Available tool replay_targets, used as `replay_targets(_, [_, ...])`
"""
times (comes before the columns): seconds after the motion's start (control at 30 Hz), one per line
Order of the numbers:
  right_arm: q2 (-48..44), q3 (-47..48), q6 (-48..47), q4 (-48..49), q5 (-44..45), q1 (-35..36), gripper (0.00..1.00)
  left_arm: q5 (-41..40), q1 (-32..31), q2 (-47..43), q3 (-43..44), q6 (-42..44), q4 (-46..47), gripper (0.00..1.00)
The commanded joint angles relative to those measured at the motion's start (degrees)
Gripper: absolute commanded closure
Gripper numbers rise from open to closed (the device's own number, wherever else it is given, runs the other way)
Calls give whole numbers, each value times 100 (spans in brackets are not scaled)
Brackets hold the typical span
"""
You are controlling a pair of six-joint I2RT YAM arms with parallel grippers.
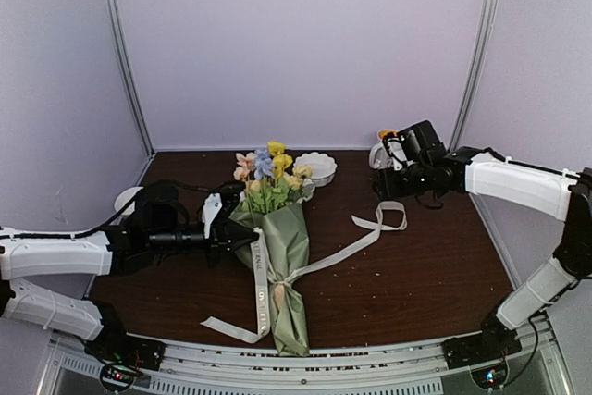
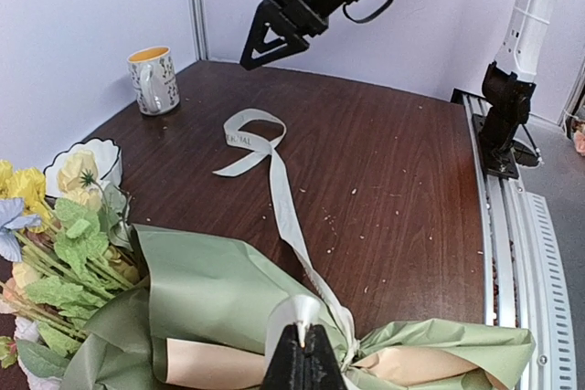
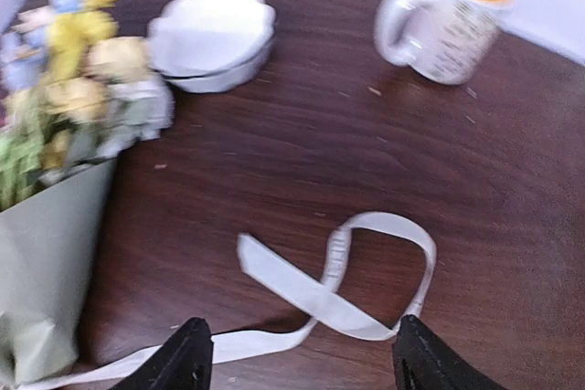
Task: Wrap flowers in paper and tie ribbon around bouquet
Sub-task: Cross the half-tied ribbon over the folded bouquet.
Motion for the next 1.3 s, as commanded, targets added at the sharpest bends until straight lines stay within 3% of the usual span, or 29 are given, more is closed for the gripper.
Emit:
replay_targets(0.0, [861,916,183,-1415,1078,-431,29,-57,-89,104,21,-115,284,100])
replay_targets(0.13, [1926,2132,-1040,-2108,-233,-220,33,-114,-115,115,32,-123,251,100])
replay_targets(0.23, [2778,2922,-1339,-2652,-395,-114,29,-160,-122,132,28,-138,256,100])
replay_targets(0.37, [3428,3500,-1044,-3152,522,-152,22,-112,-122,162,98,-146,129,100])
replay_targets(0.53, [3164,3117,-306,-2807,947,-526,22,-129,-131,255,153,-53,-10,100])
replay_targets(0.6, [3060,2847,-130,-2534,1040,-752,27,-76,-131,307,206,-14,-54,100])
replay_targets(0.73, [3166,2388,-97,-2061,-537,-1004,37,-108,-131,379,231,25,-53,100])
replay_targets(0.83, [3311,2346,14,-1990,-639,-1002,43,-57,-131,374,244,0,-53,100])
replay_targets(0.9, [3363,2336,56,-1947,-562,-1002,56,-66,-131,349,258,20,-84,100])
replay_targets(1.0, [3308,2281,40,-1826,-827,-1002,87,-94,-131,292,265,44,-134,100])
replay_targets(1.07, [3155,2205,-21,-1661,-1044,-974,93,-77,-136,255,247,36,-129,100])
replay_targets(1.17, [3056,2297,12,-1670,-1150,-961,76,-124,-131,216,209,67,-150,100])
replay_targets(1.27, [3223,2458,125,-1887,-776,-959,70,-181,-134,173,182,51,-143,100])
